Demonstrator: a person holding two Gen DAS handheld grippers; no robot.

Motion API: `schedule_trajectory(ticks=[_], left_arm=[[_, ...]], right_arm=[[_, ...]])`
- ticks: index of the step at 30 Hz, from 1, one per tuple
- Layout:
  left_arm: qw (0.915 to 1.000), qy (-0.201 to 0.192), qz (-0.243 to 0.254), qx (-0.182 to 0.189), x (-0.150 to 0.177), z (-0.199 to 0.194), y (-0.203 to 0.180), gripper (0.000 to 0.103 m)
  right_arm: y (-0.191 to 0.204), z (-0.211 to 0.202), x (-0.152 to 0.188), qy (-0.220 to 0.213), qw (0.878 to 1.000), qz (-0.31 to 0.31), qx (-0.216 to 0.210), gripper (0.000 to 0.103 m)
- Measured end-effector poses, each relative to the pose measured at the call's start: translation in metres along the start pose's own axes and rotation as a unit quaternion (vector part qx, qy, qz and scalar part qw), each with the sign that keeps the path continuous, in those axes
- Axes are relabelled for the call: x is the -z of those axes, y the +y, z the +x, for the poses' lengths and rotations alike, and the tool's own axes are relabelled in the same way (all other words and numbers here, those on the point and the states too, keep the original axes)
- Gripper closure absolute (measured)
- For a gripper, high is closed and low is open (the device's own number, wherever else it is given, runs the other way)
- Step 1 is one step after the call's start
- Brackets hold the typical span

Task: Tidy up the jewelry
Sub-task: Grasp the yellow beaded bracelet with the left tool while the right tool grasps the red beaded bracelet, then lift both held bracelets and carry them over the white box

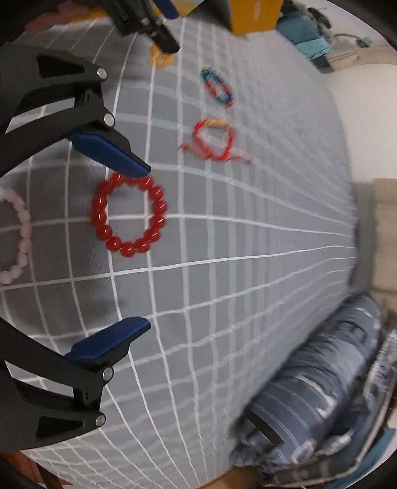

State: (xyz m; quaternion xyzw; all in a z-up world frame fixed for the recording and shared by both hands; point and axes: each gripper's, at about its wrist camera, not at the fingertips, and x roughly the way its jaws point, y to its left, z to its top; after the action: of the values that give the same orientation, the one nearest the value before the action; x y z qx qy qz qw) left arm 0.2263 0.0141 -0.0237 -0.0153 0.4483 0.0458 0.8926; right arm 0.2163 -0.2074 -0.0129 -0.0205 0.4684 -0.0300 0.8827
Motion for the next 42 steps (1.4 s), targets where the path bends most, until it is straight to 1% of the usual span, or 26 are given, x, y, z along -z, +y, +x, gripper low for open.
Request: schedule_trajectory(ticks=[1,3,5,8,10,12,13,15,16,18,19,20,21,23,24,25,36,42], left_arm=[[0.9999,0.010,-0.003,0.001,-0.001,0.010,0.002,0.006],[0.9998,0.017,-0.008,0.004,0.001,0.017,0.005,0.006],[0.9997,0.021,-0.007,-0.003,0.004,0.026,0.004,0.006],[0.9994,0.034,0.008,-0.006,0.009,0.036,-0.004,0.007],[0.9993,0.023,0.025,-0.016,0.013,0.034,-0.008,0.013],[0.9990,0.022,0.036,-0.011,0.013,0.032,-0.013,0.027],[0.9990,0.022,0.038,-0.004,0.014,0.031,-0.014,0.031],[0.9991,0.022,0.038,0.001,0.014,0.030,-0.016,0.045],[0.9991,0.022,0.038,0.001,0.015,0.028,-0.017,0.049],[0.9990,0.023,0.037,0.006,0.016,0.026,-0.018,0.064],[0.9990,0.024,0.035,0.011,0.016,0.026,-0.015,0.070],[0.9990,0.026,0.032,0.015,0.015,0.025,-0.015,0.085],[0.9990,0.027,0.029,0.018,0.016,0.023,-0.013,0.094],[0.9988,0.027,0.026,0.031,0.016,0.020,-0.011,0.094],[0.9988,0.025,0.026,0.034,0.015,0.018,-0.011,0.094],[0.9988,0.022,0.025,0.035,0.015,0.017,-0.010,0.094],[0.9986,-0.004,0.017,0.049,0.012,-0.005,-0.007,0.094],[0.9982,-0.014,0.022,0.054,0.013,-0.017,-0.011,0.094]], right_arm=[[-0.002,0.013,0.003,0.016,1.000,-0.001,0.004,0.019],[-0.005,0.024,0.006,0.030,1.000,0.001,0.002,0.021],[-0.008,0.033,0.008,0.041,0.999,0.008,-0.003,0.025],[-0.011,0.038,0.009,0.049,0.999,0.017,-0.012,0.030],[-0.012,0.038,0.009,0.049,0.999,0.019,-0.014,0.036],[-0.012,0.039,0.009,0.050,0.998,0.020,-0.014,0.044],[-0.012,0.039,0.010,0.050,0.998,0.020,-0.017,0.046],[-0.013,0.039,0.008,0.052,0.998,0.020,-0.020,0.057],[-0.011,0.038,0.008,0.051,0.998,0.020,-0.021,0.061],[-0.009,0.037,0.009,0.050,0.998,0.020,-0.023,0.076],[-0.009,0.037,0.008,0.050,0.998,0.019,-0.027,0.082],[-0.009,0.037,0.009,0.049,0.998,0.018,-0.028,0.088],[-0.009,0.036,0.009,0.050,0.998,0.019,-0.028,0.088],[-0.012,0.033,0.009,0.049,0.997,0.030,-0.042,0.090],[-0.015,0.030,0.008,0.048,0.997,0.037,-0.052,0.090],[-0.016,0.028,0.008,0.045,0.997,0.038,-0.055,0.090],[-0.016,0.007,0.006,0.008,0.998,0.040,-0.054,0.090],[-0.016,-0.008,0.008,-0.009,0.998,0.039,-0.055,0.090]])
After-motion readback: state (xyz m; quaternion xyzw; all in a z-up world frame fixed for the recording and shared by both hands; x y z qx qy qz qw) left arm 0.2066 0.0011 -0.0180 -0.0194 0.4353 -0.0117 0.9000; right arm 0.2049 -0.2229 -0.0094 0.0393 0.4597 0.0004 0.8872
